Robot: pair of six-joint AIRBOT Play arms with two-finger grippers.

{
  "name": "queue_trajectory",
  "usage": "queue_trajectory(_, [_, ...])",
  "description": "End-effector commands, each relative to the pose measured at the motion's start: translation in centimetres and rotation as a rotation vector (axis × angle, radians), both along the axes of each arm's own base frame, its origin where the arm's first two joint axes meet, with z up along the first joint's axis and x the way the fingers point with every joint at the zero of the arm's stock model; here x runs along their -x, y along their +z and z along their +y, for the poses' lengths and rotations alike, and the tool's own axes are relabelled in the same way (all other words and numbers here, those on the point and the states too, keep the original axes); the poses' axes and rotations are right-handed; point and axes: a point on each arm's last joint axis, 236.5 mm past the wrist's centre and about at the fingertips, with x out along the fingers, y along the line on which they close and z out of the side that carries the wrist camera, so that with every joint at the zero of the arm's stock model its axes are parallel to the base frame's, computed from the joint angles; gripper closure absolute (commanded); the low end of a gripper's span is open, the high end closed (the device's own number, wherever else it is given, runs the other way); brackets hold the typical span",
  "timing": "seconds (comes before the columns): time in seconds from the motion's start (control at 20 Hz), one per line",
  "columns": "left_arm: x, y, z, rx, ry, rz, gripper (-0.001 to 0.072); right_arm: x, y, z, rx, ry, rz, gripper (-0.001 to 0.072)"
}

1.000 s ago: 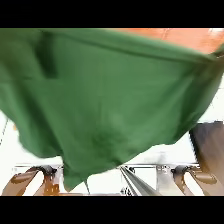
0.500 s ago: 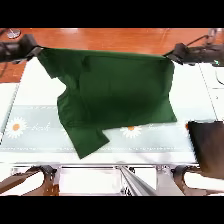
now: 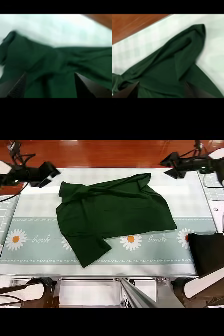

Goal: Fold the shirts.

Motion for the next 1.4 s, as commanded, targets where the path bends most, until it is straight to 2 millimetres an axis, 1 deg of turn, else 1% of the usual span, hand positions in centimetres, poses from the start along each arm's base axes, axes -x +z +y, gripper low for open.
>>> queue_trajectory(0.0, [7.7, -3.6, 3.7, -0.044, -0.095, 0.307, 0.0006, 5.6, 0.3, -4.1, 0.133, 0.12, 0.117, 0.0089])
queue_trajectory(0.1, [12.8, -5.3, 4.3, -0.029, -0.149, 0.432, 0.0006, 10.3, -0.8, -9.6, 0.378, 0.128, 0.246, 0.0075])
queue_trajectory(0.15, [15.2, -6.2, 4.5, -0.021, -0.152, 0.458, 0.0006, 13.2, -1.6, -12.6, 0.465, 0.079, 0.326, 0.0075])
queue_trajectory(0.2, [17.3, -7.4, 5.2, -0.011, -0.107, 0.465, 0.0006, 15.6, -2.4, -14.4, 0.459, -0.015, 0.368, 0.0075])
queue_trajectory(0.25, [19.3, -8.6, 5.8, 0.006, -0.044, 0.471, 0.0006, 17.5, -3.1, -15.0, 0.419, -0.096, 0.363, 0.0075])
queue_trajectory(0.3, [21.4, -10.1, 5.7, 0.057, 0.022, 0.476, 0.0006, 19.2, -3.9, -15.1, 0.382, -0.162, 0.34, 0.0075])
queue_trajectory(0.35, [23.1, -11.1, 4.6, 0.132, 0.049, 0.462, 0.0007, 20.8, -4.7, -14.5, 0.335, -0.222, 0.309, 0.0075])
queue_trajectory(0.4, [24.3, -12.0, 3.3, 0.211, 0.08, 0.443, 0.0007, 22.5, -5.5, -13.1, 0.27, -0.258, 0.267, 0.0075])
queue_trajectory(0.45, [25.0, -12.8, 2.2, 0.289, 0.141, 0.423, 0.0007, 23.7, -6.1, -11.2, 0.212, -0.268, 0.223, 0.0075])
queue_trajectory(0.5, [25.1, -13.4, 1.5, 0.342, 0.185, 0.393, 0.0007, 25.0, -6.9, -9.2, 0.162, -0.268, 0.195, 0.0076])
queue_trajectory(0.55, [24.6, -13.9, 1.2, 0.386, 0.233, 0.349, 0.0007, 26.3, -7.7, -7.6, 0.122, -0.27, 0.204, 0.0076])
queue_trajectory(0.65, [23.1, -14.0, 0.7, 0.447, 0.278, 0.259, 0.0007, 28.5, -9.3, -5.2, 0.083, -0.238, 0.246, 0.0076])
queue_trajectory(0.7, [22.6, -13.9, 0.4, 0.461, 0.286, 0.237, 0.0007, 29.2, -9.7, -4.3, 0.076, -0.209, 0.262, 0.0077])
queue_trajectory(0.8, [22.0, -14.3, -0.3, 0.464, 0.291, 0.238, 0.0009, 29.3, -9.8, -3.2, 0.08, -0.162, 0.26, 0.0077])
queue_trajectory(0.85, [21.6, -14.5, -0.7, 0.472, 0.293, 0.242, 0.001, 29.2, -9.8, -2.9, 0.088, -0.151, 0.252, 0.0078])
queue_trajectory(0.95, [21.8, -15.4, -2.5, 0.46, 0.237, 0.28, 0.001, 28.6, -9.7, -2.3, 0.095, -0.151, 0.233, 0.0078])
queue_trajectory(1.0, [22.0, -15.8, -3.4, 0.447, 0.191, 0.294, 0.001, 28.1, -9.4, -2.1, 0.076, -0.167, 0.222, 0.0078])
queue_trajectory(1.05, [22.1, -16.1, -4.1, 0.435, 0.152, 0.303, 0.0009, 27.3, -8.6, -2.2, 0.051, -0.188, 0.198, 0.0078])
queue_trajectory(1.1, [22.0, -16.3, -4.5, 0.437, 0.138, 0.318, 0.001, 26.4, -7.4, -2.9, 0.056, -0.204, 0.165, 0.0078])
queue_trajectory(1.2, [21.8, -16.5, -5.4, 0.439, 0.107, 0.339, 0.0013, 24.8, -5.2, -6.5, 0.143, -0.25, 0.106, 0.0078])
queue_trajectory(1.25, [21.5, -16.5, -5.8, 0.438, 0.092, 0.346, 0.0117, 24.7, -4.6, -8.9, 0.212, -0.285, 0.106, 0.0078])
queue_trajectory(1.3, [21.2, -16.3, -5.9, 0.443, 0.08, 0.345, 0.0482, 25.4, -5.0, -11.3, 0.279, -0.32, 0.142, 0.0078])
queue_trajectory(1.35, [20.7, -15.7, -5.9, 0.442, 0.064, 0.328, 0.0676, 26.9, -6.3, -13.4, 0.342, -0.34, 0.217, 0.0077])
